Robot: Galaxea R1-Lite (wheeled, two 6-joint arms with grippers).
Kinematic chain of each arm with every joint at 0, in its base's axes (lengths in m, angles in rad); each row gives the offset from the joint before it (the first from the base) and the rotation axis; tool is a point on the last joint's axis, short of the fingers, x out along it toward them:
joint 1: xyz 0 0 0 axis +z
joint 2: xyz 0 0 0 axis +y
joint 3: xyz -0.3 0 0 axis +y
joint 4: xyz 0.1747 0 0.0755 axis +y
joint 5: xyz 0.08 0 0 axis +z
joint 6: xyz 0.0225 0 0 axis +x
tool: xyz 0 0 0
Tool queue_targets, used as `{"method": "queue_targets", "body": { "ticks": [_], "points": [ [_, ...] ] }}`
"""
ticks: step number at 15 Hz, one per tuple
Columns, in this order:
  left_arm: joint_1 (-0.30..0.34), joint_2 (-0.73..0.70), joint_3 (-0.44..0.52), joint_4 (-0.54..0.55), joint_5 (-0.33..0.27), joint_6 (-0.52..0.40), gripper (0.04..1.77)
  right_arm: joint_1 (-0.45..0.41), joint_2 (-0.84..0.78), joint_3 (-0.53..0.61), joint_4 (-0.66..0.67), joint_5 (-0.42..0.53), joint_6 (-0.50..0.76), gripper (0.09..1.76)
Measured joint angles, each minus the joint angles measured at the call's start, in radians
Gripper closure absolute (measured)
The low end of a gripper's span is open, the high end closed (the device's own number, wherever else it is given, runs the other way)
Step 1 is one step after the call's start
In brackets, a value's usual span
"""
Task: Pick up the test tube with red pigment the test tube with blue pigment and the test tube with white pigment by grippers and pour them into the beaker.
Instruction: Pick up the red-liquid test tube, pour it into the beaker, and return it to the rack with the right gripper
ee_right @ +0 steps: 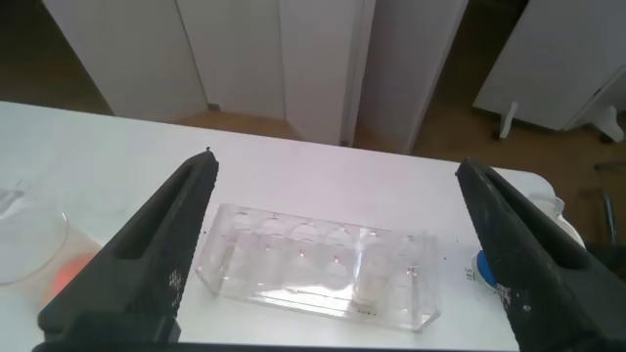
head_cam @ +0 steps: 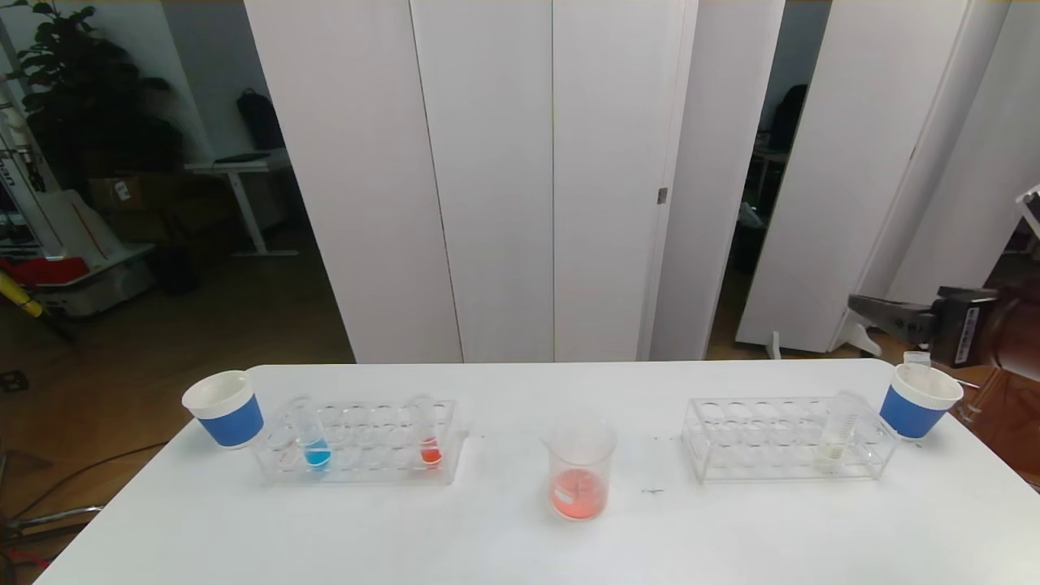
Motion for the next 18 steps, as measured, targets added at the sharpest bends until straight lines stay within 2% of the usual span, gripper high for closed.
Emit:
{"method": "queue_targets", "body": {
  "ticks": [5, 8, 12, 14, 18],
  "points": [
    [0.000, 0.000, 0.000, 0.000, 0.000, 0.000, 0.07, 0.005, -0.182, 0.085, 0.000, 0.002, 0.001, 0.10],
    [0.000, 0.000, 0.000, 0.000, 0.000, 0.000, 0.07, 0.003, -0.360, 0.172, 0.000, 0.005, 0.002, 0.10],
    [0.000, 0.000, 0.000, 0.000, 0.000, 0.000, 0.07, -0.049, -0.606, 0.302, 0.013, 0.011, 0.020, 0.10],
    [0.000, 0.000, 0.000, 0.000, 0.000, 0.000, 0.07, -0.061, -0.720, 0.365, 0.070, 0.011, 0.029, 0.10],
    [0.000, 0.000, 0.000, 0.000, 0.000, 0.000, 0.07, -0.066, -0.954, 0.454, 0.274, 0.001, 0.088, 0.10]
  ]
}}
